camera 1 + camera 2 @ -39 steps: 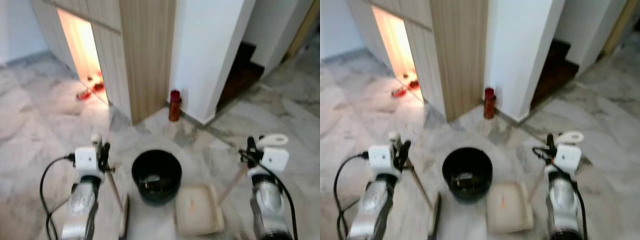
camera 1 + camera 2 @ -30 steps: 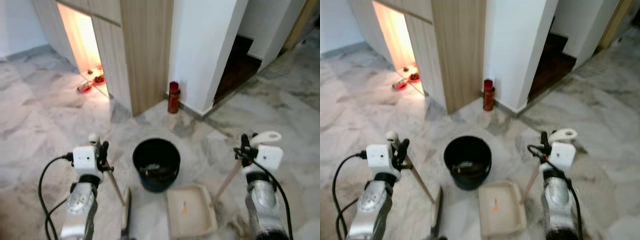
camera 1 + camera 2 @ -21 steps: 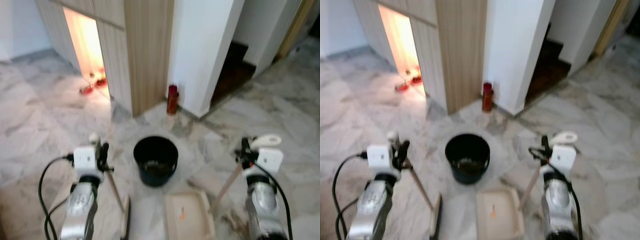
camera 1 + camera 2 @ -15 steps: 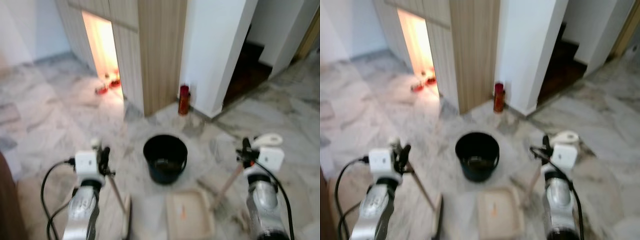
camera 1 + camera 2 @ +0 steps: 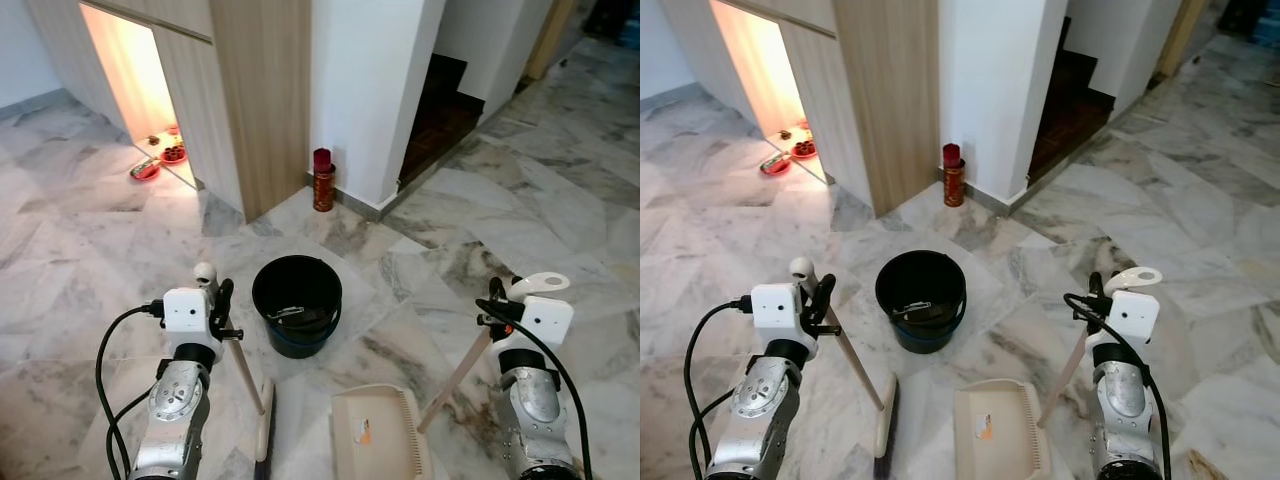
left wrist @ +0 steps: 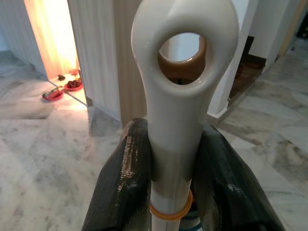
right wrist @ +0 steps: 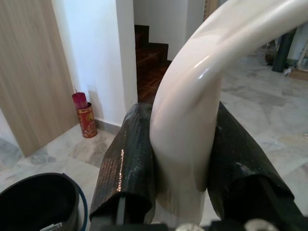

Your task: Sweep floor

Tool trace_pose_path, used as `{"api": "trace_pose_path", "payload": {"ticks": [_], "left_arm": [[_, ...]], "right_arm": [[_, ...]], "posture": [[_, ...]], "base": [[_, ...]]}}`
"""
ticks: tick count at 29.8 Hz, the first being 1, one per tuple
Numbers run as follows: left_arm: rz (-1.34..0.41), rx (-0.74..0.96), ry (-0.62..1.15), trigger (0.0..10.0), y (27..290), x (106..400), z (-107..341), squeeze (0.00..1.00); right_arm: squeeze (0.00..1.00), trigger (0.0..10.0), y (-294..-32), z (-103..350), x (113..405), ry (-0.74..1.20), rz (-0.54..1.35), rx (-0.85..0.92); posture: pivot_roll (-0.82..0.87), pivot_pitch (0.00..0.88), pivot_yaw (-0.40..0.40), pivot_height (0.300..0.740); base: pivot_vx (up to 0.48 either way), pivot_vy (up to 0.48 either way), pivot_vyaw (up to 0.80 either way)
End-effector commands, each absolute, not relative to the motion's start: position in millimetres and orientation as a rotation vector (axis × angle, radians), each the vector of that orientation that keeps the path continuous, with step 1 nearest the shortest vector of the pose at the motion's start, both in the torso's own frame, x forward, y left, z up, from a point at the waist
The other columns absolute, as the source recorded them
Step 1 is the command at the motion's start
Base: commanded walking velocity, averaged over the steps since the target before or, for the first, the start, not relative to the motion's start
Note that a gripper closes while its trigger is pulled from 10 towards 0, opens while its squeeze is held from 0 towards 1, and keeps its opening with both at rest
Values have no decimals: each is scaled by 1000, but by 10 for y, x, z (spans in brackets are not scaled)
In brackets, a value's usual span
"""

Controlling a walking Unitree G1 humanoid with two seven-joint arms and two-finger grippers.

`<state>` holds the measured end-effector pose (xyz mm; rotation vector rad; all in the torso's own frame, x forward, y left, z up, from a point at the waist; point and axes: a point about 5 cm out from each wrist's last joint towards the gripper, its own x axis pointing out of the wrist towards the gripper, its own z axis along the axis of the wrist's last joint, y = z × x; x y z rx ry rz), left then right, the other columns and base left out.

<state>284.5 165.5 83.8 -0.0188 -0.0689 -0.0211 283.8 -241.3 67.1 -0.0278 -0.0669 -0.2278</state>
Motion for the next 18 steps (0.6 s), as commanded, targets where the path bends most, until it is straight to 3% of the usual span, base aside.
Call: {"api": "trace_pose_path", "payload": {"ticks": [1, 9, 18], "left_arm": [[-45, -13, -102, 10000, 1584, 2888, 896, 0], [-88, 16, -96, 10000, 1551, 2955, 918, 0], [-89, 42, -111, 10000, 1631, 3075, 984, 0]], "right_arm": [[0, 10000, -2484, 848, 2889, -140, -244, -26], [0, 10000, -2584, 880, 2883, -150, -280, -29], [0, 10000, -2511, 792, 2825, -132, -288, -11]], "posture": [[-32, 0, -7, 740], [-49, 0, 42, 740], [-70, 0, 53, 740]], "base": [[0, 0, -788], [0, 0, -788], [0, -62, -788]]}}
